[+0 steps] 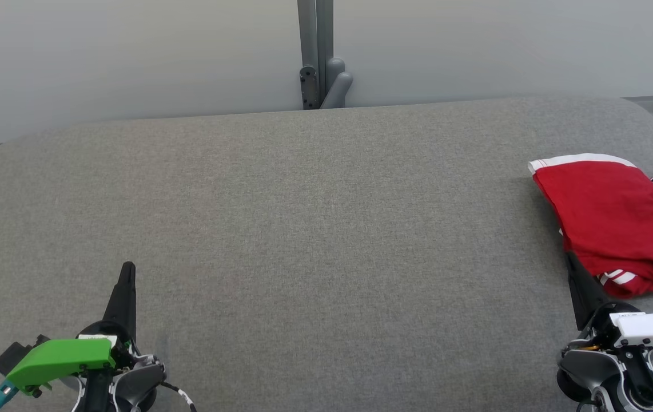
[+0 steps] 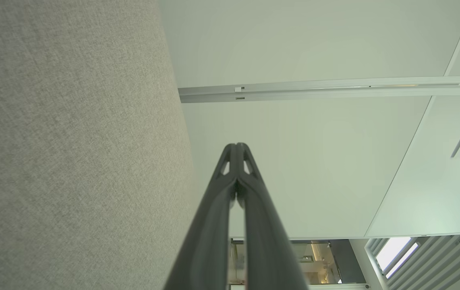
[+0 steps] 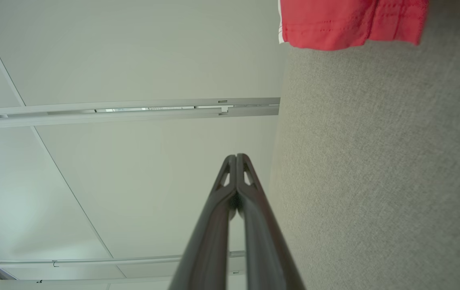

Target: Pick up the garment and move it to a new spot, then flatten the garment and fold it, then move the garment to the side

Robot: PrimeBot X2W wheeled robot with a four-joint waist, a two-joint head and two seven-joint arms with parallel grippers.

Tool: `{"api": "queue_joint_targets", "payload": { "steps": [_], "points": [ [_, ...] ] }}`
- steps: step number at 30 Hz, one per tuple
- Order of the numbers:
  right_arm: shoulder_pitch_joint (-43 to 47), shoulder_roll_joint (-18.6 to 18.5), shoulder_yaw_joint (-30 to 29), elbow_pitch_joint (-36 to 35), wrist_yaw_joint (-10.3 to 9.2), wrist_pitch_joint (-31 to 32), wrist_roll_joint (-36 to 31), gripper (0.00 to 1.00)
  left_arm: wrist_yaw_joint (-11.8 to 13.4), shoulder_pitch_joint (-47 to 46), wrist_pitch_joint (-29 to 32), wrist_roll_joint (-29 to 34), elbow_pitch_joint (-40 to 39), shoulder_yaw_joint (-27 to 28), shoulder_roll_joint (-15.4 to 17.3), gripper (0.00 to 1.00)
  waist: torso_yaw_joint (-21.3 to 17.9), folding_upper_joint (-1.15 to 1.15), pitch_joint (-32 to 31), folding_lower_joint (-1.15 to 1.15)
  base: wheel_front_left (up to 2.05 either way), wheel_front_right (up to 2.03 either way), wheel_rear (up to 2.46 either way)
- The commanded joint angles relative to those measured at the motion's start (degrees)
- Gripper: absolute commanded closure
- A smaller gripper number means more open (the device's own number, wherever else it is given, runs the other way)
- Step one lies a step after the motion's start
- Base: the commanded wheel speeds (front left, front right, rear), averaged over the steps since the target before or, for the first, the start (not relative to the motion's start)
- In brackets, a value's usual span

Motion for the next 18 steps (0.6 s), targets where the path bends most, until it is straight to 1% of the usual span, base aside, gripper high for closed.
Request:
{"api": "queue_joint_targets", "payload": {
  "steps": [1,18],
  "points": [
    [-0.6,-0.3,0.1,0.2,0.02,0.3,0.9,1.0,-0.3,-1.0,0.2,-0.5,-0.3,0.2,0.4,1.0,0.0,0.0,0.0,0.0,0.0,0.0,0.0],
    [-0.5,-0.3,0.1,0.2,0.02,0.3,0.9,1.0,-0.3,-0.9,0.2,-0.5,-0.3,0.2,0.4,1.0,0.0,0.0,0.0,0.0,0.0,0.0,0.0]
  ]
}}
